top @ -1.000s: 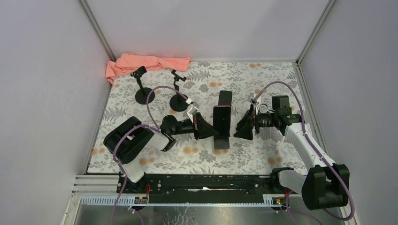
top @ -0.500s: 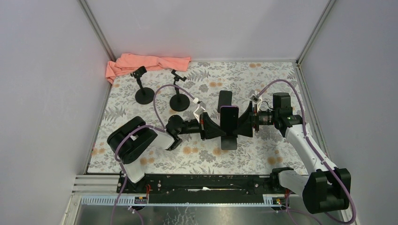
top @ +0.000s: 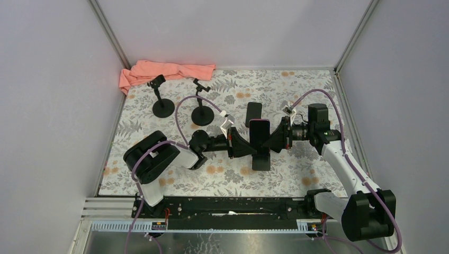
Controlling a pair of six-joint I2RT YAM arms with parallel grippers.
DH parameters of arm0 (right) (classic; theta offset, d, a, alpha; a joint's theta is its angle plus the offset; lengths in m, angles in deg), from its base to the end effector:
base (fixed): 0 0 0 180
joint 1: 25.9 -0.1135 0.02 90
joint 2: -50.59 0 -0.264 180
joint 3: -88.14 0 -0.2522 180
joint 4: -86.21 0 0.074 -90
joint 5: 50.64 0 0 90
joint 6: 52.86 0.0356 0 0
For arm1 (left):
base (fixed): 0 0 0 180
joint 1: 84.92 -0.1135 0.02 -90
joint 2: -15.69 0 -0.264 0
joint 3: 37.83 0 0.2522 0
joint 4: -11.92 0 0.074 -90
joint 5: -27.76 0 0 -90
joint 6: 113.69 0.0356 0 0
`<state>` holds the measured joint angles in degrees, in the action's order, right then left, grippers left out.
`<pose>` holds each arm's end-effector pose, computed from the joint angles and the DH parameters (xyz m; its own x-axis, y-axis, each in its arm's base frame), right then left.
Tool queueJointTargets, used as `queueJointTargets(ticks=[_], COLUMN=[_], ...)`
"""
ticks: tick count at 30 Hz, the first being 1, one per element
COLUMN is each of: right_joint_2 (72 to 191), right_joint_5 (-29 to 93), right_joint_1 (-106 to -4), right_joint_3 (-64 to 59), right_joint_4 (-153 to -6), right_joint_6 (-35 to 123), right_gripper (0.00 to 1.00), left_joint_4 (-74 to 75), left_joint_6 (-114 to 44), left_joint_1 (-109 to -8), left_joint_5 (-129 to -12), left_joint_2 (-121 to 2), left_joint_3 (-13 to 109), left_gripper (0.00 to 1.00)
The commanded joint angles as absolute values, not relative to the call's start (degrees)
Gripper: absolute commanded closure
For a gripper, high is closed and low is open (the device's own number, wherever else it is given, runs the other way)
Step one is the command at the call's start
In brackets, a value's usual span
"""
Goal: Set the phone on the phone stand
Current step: Place the phone stand with the phone at the center of the board.
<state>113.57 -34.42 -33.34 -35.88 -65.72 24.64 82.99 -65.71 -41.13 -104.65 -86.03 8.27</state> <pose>0.2128 0.0623 0.2697 -0.3797 -0.1106 -0.9185 -0.9194 0.1550 0.3615 0.2091 -0.2337 0.1906 -0.5133 -0.1926 -0.8363 0.8569 -0.0616 -0.5117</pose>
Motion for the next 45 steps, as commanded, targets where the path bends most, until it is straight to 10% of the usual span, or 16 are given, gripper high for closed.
queueJointTargets(ticks=[1, 12, 33, 45], right_joint_2=[112.6, 111.6, 135.4, 157.4], right_joint_5=[-37.2, -41.3, -10.6, -1.8], right_joint_1=[-33.8, -28.5, -9.9, -9.9], right_joint_3=[-35.3, -33.7, -19.1, -5.0], right_joint_4=[-66.6, -65.8, -105.2, -115.0], right_joint_6=[26.1, 26.5, 46.0, 53.2], right_gripper=[1.0, 1.0, 1.0, 1.0], left_joint_4=[89.0, 86.2, -11.7, -10.6], left_joint_6=[-65.7, -64.5, -24.0, -17.3], left_joint_1=[-40.6, -40.8, -56.5, -59.7], left_joint_5=[-101.7, -94.5, -82.8, -74.3], left_joint_2=[-85.6, -78.4, -35.2, -34.4], left_joint_3=[9.9, 3.1, 25.8, 16.1], left_gripper=[0.92, 0.33, 0.01, 0.01])
